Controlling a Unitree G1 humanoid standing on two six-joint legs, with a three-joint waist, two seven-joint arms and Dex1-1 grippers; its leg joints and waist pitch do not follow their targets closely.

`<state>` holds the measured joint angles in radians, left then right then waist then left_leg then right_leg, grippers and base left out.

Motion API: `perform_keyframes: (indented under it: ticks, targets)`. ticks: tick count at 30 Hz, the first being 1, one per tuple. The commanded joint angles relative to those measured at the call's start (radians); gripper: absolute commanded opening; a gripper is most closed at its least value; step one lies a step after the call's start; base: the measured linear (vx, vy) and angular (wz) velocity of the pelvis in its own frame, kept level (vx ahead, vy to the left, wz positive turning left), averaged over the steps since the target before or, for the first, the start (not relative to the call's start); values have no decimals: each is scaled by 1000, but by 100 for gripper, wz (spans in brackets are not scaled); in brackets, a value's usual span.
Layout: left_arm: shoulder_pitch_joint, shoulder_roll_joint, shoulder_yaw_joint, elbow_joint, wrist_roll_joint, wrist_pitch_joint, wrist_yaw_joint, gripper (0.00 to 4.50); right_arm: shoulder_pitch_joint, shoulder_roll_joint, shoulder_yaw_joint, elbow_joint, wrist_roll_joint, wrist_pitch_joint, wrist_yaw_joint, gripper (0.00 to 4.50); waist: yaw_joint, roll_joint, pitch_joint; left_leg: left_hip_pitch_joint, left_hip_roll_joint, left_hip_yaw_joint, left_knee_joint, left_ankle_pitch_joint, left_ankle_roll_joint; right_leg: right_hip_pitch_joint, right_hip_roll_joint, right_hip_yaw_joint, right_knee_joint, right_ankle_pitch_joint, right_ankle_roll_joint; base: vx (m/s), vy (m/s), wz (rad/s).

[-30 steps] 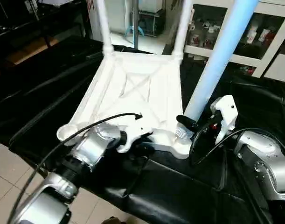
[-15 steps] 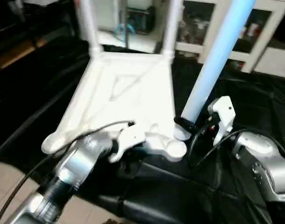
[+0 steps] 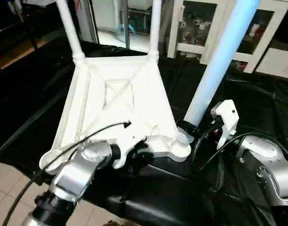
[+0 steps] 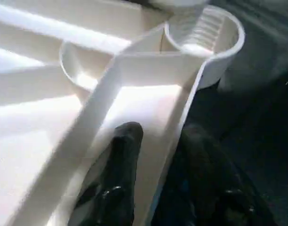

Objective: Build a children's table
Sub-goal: Pick table leg

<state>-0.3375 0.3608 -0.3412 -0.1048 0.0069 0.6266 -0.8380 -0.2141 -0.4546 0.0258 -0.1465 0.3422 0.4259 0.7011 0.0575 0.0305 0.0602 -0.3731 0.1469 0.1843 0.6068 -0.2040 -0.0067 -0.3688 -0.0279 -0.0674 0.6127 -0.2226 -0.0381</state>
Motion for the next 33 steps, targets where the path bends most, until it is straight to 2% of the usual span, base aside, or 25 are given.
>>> perform_keyframes:
  ticks: [1, 3, 7, 9, 11, 14, 16, 17, 20, 21, 23, 26, 28, 29, 30, 31, 33]
  targets:
    - [-25, 20, 17, -28, 0, 1, -15, 205, -17, -15, -10, -9, 1, -12, 12, 188, 6, -15, -61, 14, 100, -48, -67, -61, 84, 38, -139, 70, -72, -88, -189, 0, 0, 0]
    - [-46, 38, 1, -13, -6, 0, -42, 205, -9, -16, -7, 4, -7, -22, 14, 188, 6, -17, -62, 14, 99, -47, -66, -54, 84, 39, -139, 70, -69, -74, -188, 0, 0, 0]
    - [-64, 59, -35, 17, -4, -19, -82, 205, -8, -11, -4, -5, -5, -14, 9, 188, 8, -14, -65, 15, 98, -47, -65, -42, 88, 37, -137, 70, -66, -50, -187, 0, 0, 0]
    - [-77, 64, -58, 44, 1, -31, -102, 205, -8, -10, -4, -11, -2, -9, 7, 188, 9, -7, -65, 14, 99, -48, -64, -46, 83, 38, -139, 70, -65, -45, -190, 0, 0, 0]
    - [-88, 59, -80, 78, 2, -40, -119, 205, -6, -11, -6, -11, 0, -10, 9, 188, 9, -5, -66, 16, 100, -49, -65, -55, 75, 39, -138, 70, -65, -46, -191, 0, 0, 0]
    - [-95, 40, -88, 117, -7, -50, -124, 205, -3, -11, -6, -13, -1, -12, 3, 188, 7, -6, -68, 14, 99, -49, -64, -50, 74, 43, -138, 70, -63, -12, -201, 0, 0, 0]
    - [-101, 26, -93, 147, -2, -59, -116, 205, 3, -10, -7, -27, 2, -4, -3, 188, 6, -3, -68, 15, 100, -48, -63, -55, 73, 42, -139, 70, -64, -6, -207, 0, 0, 0]
    - [-110, 20, -102, 184, 13, -86, -103, 205, 9, -9, -8, -41, 6, 4, -7, 188, 9, 1, -68, 15, 99, -49, -62, -60, 74, 42, -138, 71, -66, -11, -206, 0, 0, 0]
    - [-132, 13, -109, 258, 34, -137, -88, 205, 20, -9, -10, -62, 14, 14, -8, 188, 7, -1, -69, 14, 100, -50, -63, -70, 73, 46, -140, 70, -65, -8, -203, 0, 0, 0]
    - [-137, 14, -112, 269, 37, -146, -88, 205, 22, -11, -12, -68, 17, 17, -8, 188, 8, 7, -70, 15, 101, -52, -62, -73, 70, 45, -142, 70, -64, -9, -205, 0, 0, 0]
    - [-149, 13, -110, 283, 35, -156, -93, 205, 26, -15, -18, -76, 23, 21, -5, 188, 6, 2, -71, 15, 101, -52, -63, -72, 72, 46, -140, 71, -63, -1, -205, 0, 0, 0]
    - [-166, 13, -108, 316, 33, -181, -107, 205, 36, -16, -23, -78, 26, 19, -5, 188, 6, 5, -70, 14, 101, -50, -62, -78, 73, 45, -142, 71, -65, -16, -208, 0, 0, 0]
    - [-183, 19, -115, 353, 32, -208, -130, 189, 45, -16, -25, -76, 24, 15, -10, 188, 7, 12, -69, 16, 100, -51, -63, -103, 62, 44, -141, 71, -72, -64, -200, 0, 0, 0]
    - [-183, 31, -127, 353, 28, -211, -162, 180, 44, -14, -26, -80, 26, 18, -14, 188, 7, 9, -70, 17, 101, -52, -64, -103, 58, 44, -140, 71, -71, -64, -198, 0, 0, 0]
    - [-183, 31, -127, 353, 28, -211, -162, 180, 44, -14, -26, -80, 26, 18, -14, 188, 7, 9, -70, 16, 101, -52, -64, -100, 57, 45, -141, 71, -70, -58, -199, 0, 0, 0]
    - [-183, 36, -133, 355, 29, -216, -175, 162, 44, -13, -26, -83, 26, 21, -17, 188, 7, 14, -71, 16, 101, -52, -63, -93, 58, 44, -140, 71, -67, -39, -203, 0, 0, 0]
    - [-182, 38, -138, 360, 33, -221, -180, 145, 43, -12, -26, -86, 26, 23, -18, 188, 4, 12, -72, 15, 102, -53, -64, -88, 61, 45, -141, 70, -64, -21, -208, 0, 0, 0]
